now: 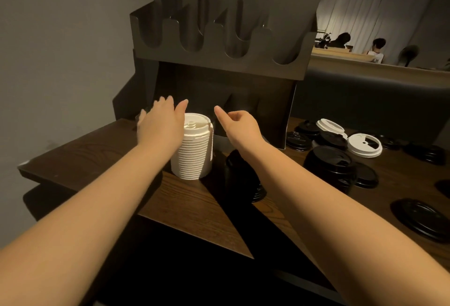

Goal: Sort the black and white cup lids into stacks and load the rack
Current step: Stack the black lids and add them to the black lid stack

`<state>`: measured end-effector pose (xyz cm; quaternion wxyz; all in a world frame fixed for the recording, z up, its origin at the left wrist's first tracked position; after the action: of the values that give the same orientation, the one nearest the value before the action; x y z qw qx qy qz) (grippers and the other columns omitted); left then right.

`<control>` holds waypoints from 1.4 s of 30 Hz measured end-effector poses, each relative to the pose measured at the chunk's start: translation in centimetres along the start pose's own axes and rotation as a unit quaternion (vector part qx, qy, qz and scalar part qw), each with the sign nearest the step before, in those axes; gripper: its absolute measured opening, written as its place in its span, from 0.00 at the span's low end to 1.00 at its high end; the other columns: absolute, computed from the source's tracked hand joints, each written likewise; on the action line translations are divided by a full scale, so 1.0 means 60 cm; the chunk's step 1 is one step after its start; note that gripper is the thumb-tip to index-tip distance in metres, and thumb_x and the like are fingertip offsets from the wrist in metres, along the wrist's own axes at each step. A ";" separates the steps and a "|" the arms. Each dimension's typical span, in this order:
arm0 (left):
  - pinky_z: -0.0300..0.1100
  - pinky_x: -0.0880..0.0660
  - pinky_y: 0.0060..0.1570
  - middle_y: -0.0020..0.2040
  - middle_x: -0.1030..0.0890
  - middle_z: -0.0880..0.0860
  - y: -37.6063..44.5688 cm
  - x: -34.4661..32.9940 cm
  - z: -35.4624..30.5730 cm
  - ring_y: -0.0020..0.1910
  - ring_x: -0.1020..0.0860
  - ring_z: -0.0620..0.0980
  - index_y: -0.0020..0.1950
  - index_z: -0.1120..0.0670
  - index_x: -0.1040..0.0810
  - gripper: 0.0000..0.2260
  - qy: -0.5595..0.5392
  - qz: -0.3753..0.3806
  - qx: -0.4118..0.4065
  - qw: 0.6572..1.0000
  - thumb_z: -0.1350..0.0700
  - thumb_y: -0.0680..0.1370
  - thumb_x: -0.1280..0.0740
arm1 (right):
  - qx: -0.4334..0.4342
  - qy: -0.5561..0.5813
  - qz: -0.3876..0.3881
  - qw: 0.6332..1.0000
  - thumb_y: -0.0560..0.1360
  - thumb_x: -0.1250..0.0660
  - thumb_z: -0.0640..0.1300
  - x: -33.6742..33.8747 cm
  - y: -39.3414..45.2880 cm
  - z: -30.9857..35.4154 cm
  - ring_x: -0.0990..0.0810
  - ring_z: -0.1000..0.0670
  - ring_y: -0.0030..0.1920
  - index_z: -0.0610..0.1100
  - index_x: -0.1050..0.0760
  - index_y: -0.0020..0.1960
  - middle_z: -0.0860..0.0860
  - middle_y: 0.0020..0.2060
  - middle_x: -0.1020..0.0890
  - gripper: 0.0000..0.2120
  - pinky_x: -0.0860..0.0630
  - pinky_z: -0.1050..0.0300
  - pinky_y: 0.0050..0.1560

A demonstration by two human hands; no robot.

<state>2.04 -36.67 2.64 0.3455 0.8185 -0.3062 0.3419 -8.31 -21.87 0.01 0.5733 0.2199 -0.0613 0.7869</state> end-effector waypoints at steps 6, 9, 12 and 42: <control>0.42 0.33 0.63 0.64 0.23 0.51 -0.078 -0.026 -0.168 0.67 0.29 0.48 0.69 0.52 0.27 0.19 -0.155 0.029 -0.184 0.970 0.47 0.84 0.49 | 0.106 -0.030 -0.052 0.993 0.77 0.49 0.66 0.090 -0.025 0.000 0.22 0.48 0.56 0.45 0.20 0.46 0.51 0.41 0.19 0.29 0.31 0.50 0.65; 0.35 0.31 0.45 0.47 0.21 0.43 -0.121 -0.070 -0.247 0.49 0.24 0.42 0.58 0.48 0.22 0.18 -0.209 0.081 -0.219 0.950 0.46 0.84 0.50 | 0.181 -0.120 -0.094 0.972 0.76 0.58 0.65 0.157 -0.037 -0.013 0.25 0.49 0.61 0.44 0.19 0.40 0.51 0.38 0.18 0.35 0.50 0.47 0.75; 0.27 0.34 0.44 0.45 0.23 0.42 -0.156 -0.116 -0.316 0.45 0.26 0.36 0.61 0.48 0.23 0.18 -0.254 0.153 -0.220 0.930 0.46 0.84 0.51 | 0.167 -0.178 -0.139 0.960 0.81 0.56 0.59 0.246 -0.048 -0.052 0.28 0.51 0.65 0.42 0.19 0.45 0.47 0.47 0.17 0.32 0.56 0.48 0.76; 0.45 0.38 0.72 0.77 0.39 0.48 -0.319 -0.481 -0.551 0.74 0.39 0.47 0.79 0.49 0.50 0.52 -0.139 0.423 -0.276 0.852 0.38 0.64 0.24 | -0.169 0.031 -0.130 0.977 0.82 0.52 0.58 0.591 -0.143 -0.418 0.21 0.53 0.51 0.49 0.26 0.60 0.51 0.47 0.17 0.21 0.30 0.61 0.44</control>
<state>-12.06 7.58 -9.02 0.3330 0.5202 -0.7491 0.2395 -16.00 20.76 -9.05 0.7010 0.1010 -0.1464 0.6906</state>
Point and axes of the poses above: each hand's wrist, its own y-axis towards the middle knuckle, its own x-axis out of the back of the hand, z = x × y, the point moved 9 cm from there along y, towards the middle knuckle
